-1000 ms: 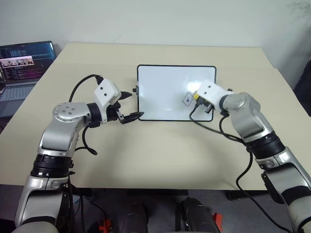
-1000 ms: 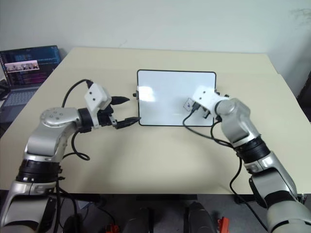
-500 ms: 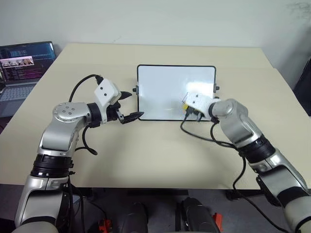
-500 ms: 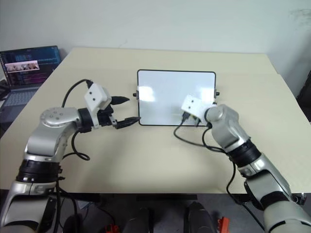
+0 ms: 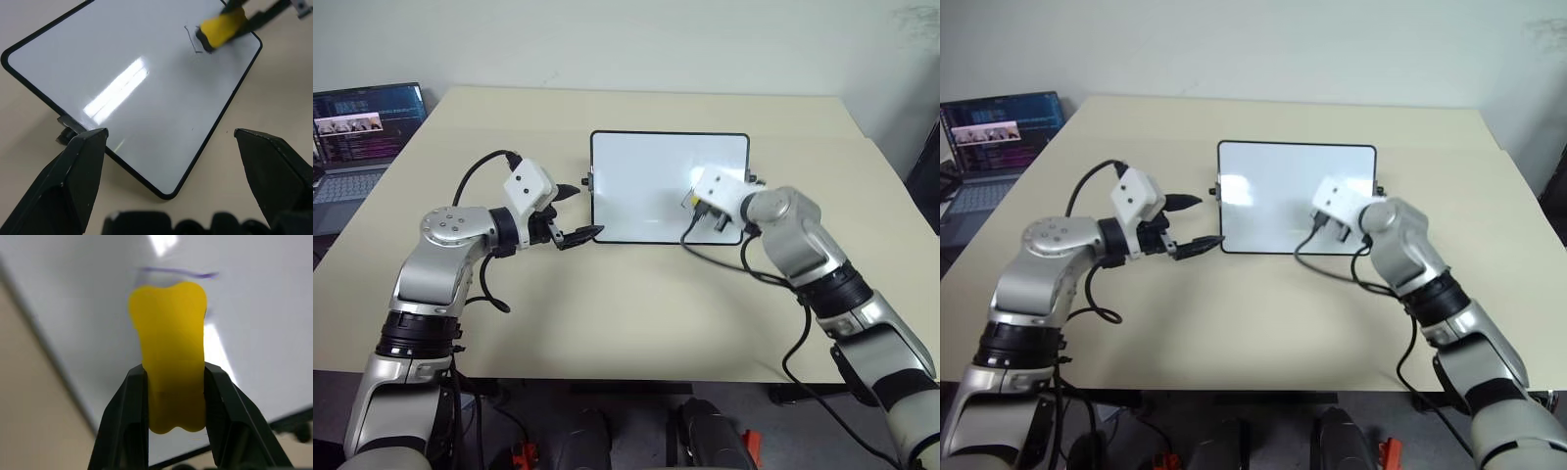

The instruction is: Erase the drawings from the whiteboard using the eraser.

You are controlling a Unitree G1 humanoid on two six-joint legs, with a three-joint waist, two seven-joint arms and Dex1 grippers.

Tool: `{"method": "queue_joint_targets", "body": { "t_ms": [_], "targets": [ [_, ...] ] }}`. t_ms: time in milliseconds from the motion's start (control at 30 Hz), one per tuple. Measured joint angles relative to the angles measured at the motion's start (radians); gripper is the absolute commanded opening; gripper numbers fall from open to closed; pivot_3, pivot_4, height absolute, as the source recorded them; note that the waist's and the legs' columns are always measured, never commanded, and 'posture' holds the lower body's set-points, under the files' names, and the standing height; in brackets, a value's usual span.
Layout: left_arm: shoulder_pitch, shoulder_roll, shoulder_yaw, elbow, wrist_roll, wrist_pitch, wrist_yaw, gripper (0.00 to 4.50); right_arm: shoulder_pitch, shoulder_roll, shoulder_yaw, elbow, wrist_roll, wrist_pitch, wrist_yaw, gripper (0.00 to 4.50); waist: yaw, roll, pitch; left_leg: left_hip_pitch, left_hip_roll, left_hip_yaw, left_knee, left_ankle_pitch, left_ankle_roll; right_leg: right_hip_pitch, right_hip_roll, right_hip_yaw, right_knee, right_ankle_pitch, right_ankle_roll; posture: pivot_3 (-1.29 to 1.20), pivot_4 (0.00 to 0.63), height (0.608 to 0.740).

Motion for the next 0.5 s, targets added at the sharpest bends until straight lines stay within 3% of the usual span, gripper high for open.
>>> {"method": "queue_joint_targets", "body": {
  "t_ms": [100,233,500],
  "targets": [
    [0.0,0.0,0.0,0.0,0.0,0.0,0.0,4.5,0.027,-0.025,0.02,-0.027,0.0,-0.006,0.056,1.12,0.0,0.0,0.0,0.0,0.0,0.0,0.0,0.0,0.0,0.0,0.0,0.0,0.0,0.0,0.0,0.0,0.15,0.74],
    [0.0,0.0,0.0,0.001,0.001,0.0,0.0,4.5,0.006,-0.006,0.009,0.012,-0.005,-0.01,0.023,1.12,-0.002,0.0,0.0,0.0,0.0,0.0,0.0,0.0,0.0,0.0,0.0,0.0,0.0,0.0,0.0,0.0,0.15,0.74],
    [-0.002,-0.001,-0.001,0.003,0.004,-0.002,0.0,4.5,-0.134,0.081,-0.13,0.205,-0.026,-0.022,-0.245,1.12,0.003,0.0,0.0,0.0,0.0,0.0,0.0,0.0,0.0,0.0,0.0,0.0,0.0,0.0,0.0,0.0,0.15,0.74]
  ]
}}
